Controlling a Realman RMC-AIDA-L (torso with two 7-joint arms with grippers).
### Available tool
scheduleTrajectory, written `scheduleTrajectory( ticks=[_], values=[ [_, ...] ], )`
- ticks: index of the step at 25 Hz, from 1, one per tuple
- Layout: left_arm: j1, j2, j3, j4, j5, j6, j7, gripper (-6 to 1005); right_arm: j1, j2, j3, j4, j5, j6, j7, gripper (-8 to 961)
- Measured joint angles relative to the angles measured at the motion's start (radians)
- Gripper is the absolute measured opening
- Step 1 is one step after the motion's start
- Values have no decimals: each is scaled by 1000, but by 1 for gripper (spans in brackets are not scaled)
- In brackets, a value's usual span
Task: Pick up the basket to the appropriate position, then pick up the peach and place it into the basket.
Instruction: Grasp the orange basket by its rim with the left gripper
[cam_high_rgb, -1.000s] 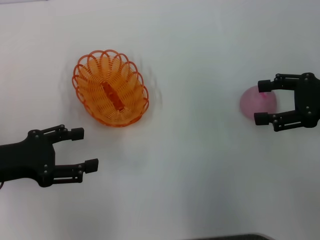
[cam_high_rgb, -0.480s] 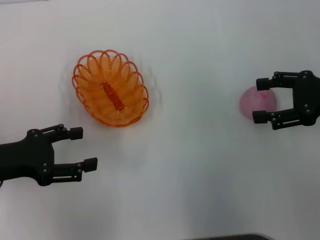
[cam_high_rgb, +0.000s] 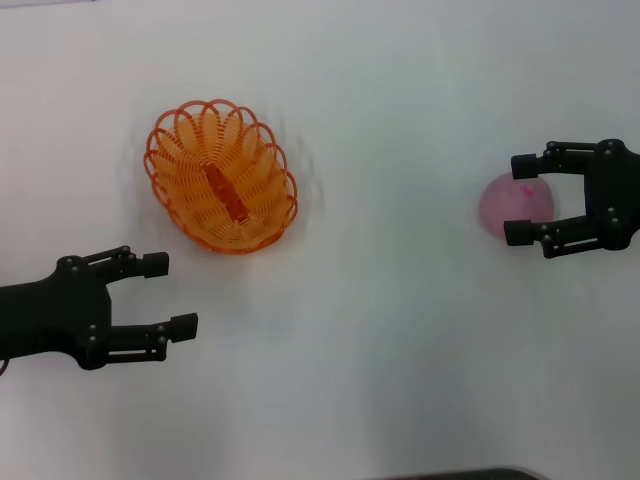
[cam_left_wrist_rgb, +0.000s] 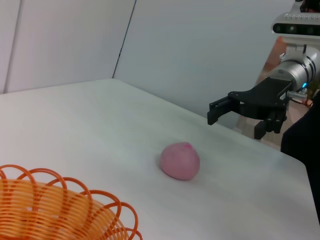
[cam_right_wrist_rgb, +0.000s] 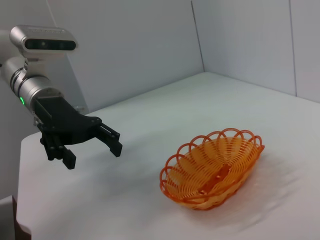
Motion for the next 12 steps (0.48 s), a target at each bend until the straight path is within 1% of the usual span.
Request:
scheduleTrajectory(
  ticks=[12],
  values=[
    [-3,0,0,0,-4,8,-11,899,1,2,0,0,0,3,-2,935]
  ],
)
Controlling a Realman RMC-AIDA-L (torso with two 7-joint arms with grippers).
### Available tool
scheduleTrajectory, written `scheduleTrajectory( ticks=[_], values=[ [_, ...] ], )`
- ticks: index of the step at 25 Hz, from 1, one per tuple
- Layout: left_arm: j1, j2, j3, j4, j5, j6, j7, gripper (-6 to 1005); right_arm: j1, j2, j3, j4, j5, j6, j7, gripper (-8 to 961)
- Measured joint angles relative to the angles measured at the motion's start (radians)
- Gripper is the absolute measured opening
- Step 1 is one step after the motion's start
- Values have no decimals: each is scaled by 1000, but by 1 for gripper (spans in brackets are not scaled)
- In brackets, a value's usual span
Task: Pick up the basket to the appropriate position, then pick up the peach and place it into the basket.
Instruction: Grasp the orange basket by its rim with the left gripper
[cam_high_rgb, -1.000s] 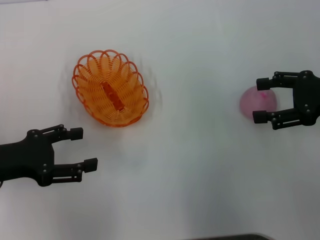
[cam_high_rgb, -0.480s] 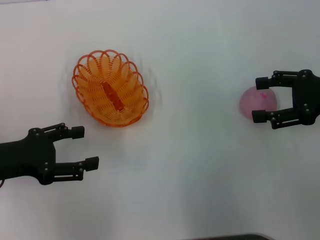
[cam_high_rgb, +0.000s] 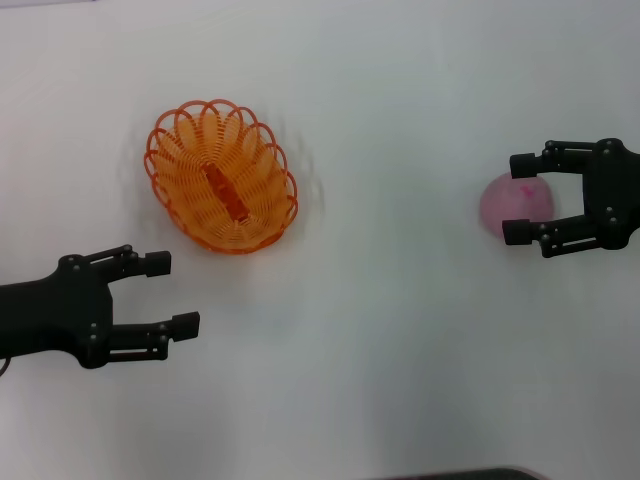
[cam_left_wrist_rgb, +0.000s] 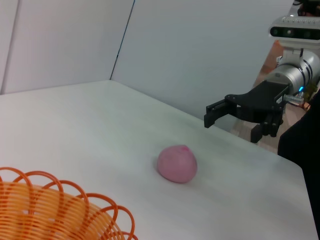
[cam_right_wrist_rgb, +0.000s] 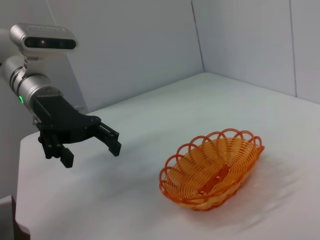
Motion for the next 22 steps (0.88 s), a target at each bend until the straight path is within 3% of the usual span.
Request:
scheduleTrajectory(
  ticks=[9,22],
  values=[
    [-28,3,7,0,2,-5,-35,900,0,6,0,0,0,0,-2,934],
    [-149,2,-3,-41,-6,-132,-42,900,-9,22,0,5,0,0,-15,933]
  ],
)
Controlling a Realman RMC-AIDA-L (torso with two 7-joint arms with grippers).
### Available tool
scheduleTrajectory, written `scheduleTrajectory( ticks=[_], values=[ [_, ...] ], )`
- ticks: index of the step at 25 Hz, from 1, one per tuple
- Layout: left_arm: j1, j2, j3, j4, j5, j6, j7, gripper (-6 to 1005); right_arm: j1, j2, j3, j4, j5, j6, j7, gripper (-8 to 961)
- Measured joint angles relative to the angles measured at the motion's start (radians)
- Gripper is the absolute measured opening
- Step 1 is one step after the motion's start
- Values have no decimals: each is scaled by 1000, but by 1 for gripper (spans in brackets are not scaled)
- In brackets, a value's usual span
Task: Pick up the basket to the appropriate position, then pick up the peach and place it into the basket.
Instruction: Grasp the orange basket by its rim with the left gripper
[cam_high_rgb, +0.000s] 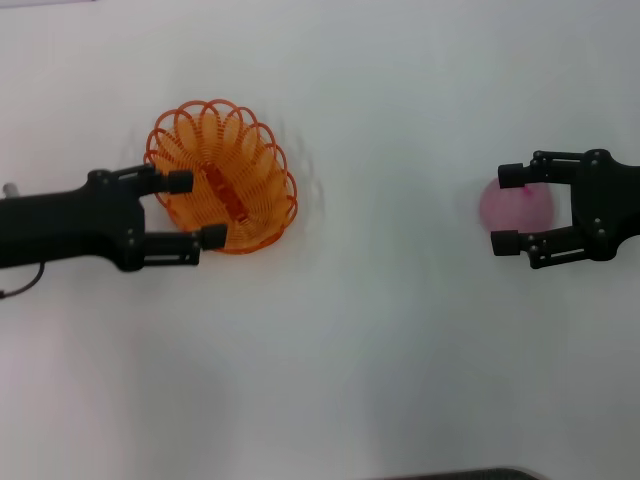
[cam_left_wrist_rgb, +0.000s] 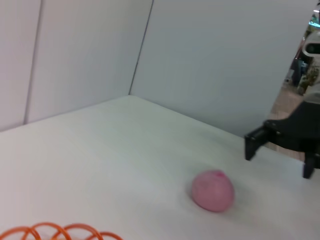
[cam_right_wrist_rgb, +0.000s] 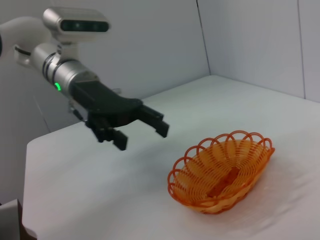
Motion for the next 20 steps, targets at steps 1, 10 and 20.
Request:
scheduleTrajectory(
  ticks=[1,10,20],
  values=[
    [-11,1,-1,-9,0,-14,0,899,-2,1,0,0,0,0,0,933],
    [-87,10,-1,-61,-1,-121,0,899,-5,8,7,4,3,0,-6,932],
    [-140,10,-5,-106,-55,-252,6,900,-3,19,2,4,7,0,-13,931]
  ],
)
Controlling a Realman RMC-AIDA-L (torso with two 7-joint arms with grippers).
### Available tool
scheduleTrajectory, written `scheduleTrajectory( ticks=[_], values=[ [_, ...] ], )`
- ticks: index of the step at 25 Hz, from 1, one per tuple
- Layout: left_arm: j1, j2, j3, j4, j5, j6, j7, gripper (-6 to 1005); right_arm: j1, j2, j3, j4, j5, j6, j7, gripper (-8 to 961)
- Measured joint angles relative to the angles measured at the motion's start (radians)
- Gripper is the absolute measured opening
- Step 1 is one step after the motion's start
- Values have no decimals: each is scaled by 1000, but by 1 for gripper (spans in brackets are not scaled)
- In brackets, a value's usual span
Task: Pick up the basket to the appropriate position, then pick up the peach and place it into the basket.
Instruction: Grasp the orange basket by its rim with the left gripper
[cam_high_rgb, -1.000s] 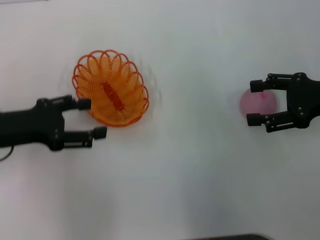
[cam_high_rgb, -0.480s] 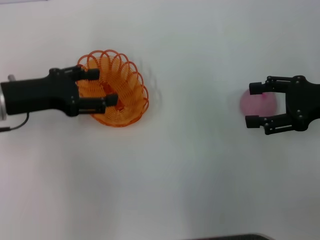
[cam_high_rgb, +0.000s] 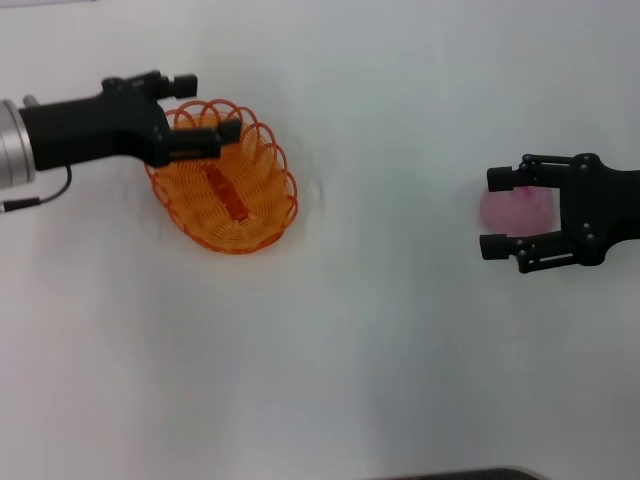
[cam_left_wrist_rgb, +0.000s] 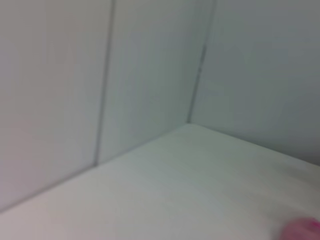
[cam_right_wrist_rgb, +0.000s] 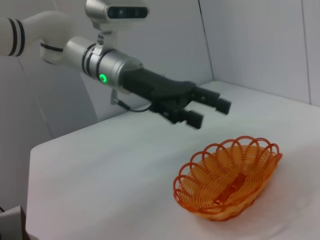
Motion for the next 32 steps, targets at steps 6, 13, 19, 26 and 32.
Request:
scheduleTrajectory(
  ticks=[6,13,19,26,32],
  values=[
    [-7,6,-2,-9,-67,-84,1,896,0,6,-2,0,0,0,0,930],
    [2,5,-2,-51,-214,-168,49,890,1,6,0,0,0,0,-2,930],
    [6,-11,-2,-73,-314,-262,100,885,5,8,-3,1,0,5,-2,929],
    [6,-11,0,-81,-350,-302,107,879,5,10,-2,1,1,7,-2,928],
    [1,-8,5,-78,-347,-304,95,874,7,14,-2,2,1,12,-2,928]
  ],
)
